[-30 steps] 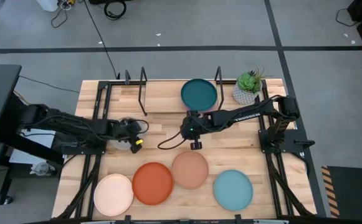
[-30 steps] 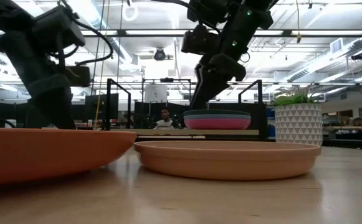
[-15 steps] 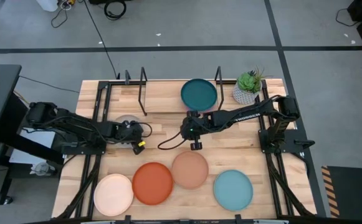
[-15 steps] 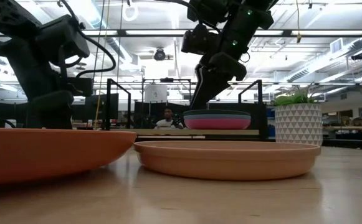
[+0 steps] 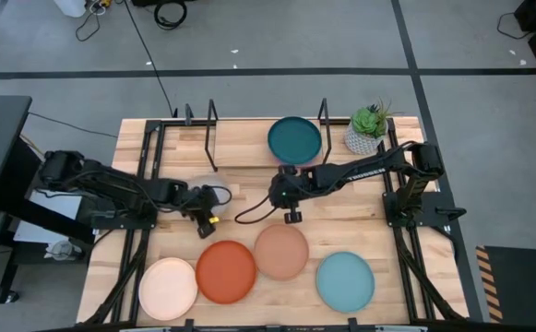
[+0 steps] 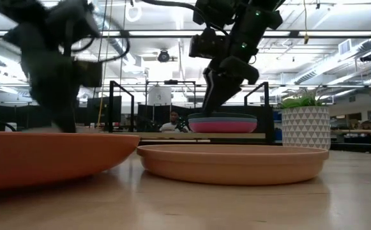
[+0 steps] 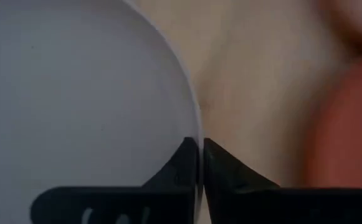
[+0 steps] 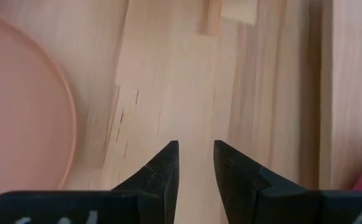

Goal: Place and stack plates onto a shelf
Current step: Put the gray plate on the shelf

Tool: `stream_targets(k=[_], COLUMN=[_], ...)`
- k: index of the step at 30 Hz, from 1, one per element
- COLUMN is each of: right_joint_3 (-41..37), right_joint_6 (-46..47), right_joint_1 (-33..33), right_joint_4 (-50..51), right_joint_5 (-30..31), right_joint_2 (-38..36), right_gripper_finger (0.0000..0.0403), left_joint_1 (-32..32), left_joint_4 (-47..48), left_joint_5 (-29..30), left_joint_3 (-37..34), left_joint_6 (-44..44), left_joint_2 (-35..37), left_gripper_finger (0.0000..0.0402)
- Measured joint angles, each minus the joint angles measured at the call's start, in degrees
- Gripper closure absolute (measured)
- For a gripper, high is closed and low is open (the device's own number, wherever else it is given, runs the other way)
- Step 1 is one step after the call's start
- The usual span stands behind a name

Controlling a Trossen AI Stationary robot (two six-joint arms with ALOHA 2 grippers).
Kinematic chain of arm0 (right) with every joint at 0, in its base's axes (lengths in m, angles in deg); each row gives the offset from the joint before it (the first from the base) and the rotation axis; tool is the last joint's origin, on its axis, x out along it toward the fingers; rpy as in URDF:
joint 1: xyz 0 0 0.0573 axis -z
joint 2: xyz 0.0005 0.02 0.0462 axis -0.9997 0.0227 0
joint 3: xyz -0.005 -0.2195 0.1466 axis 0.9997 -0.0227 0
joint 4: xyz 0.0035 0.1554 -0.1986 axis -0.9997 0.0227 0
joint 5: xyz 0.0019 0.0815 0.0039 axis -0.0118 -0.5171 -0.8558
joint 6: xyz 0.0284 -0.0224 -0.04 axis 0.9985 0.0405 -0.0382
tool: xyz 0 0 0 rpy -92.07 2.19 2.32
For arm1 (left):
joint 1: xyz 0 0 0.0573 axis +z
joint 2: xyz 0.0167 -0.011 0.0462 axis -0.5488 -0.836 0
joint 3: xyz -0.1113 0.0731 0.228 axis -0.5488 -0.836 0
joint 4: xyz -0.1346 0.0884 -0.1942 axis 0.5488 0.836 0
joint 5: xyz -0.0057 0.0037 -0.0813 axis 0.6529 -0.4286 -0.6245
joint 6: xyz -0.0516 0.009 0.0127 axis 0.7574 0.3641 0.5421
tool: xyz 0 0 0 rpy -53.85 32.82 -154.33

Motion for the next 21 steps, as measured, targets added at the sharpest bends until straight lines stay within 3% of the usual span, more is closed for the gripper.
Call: stream_targets(k=[3,7,16,21], right_joint_3=[0.0,0.0,0.0,0.0], right_joint_6=[0.4,1.2,3.9,5.0], right_joint_1=[-0.2,-1.1,-4.0,-5.1], right_joint_4=[1.5,3.0,6.4,8.2], right_joint_5=[0.0,1.8,7.1,9.1], right_joint_2=[0.0,0.0,0.0,-1.2], right_gripper_finger=[0.0297,0.0297,0.0297,0.0297], left_joint_1=[-1.3,-2.5,-2.3,-1.7], left_joint_4=[1.6,2.1,1.1,-2.4], left_joint_5=[-3.3,-3.3,10.0,13.0], left_joint_3=[4.4,9.7,15.6,15.7], left_joint_6=[-2.5,-7.6,-19.0,-24.6], left_joint_2=[0.0,0.0,0.0,0.0], left_gripper_finger=[0.0381,0.0379,0.0382,0.0383])
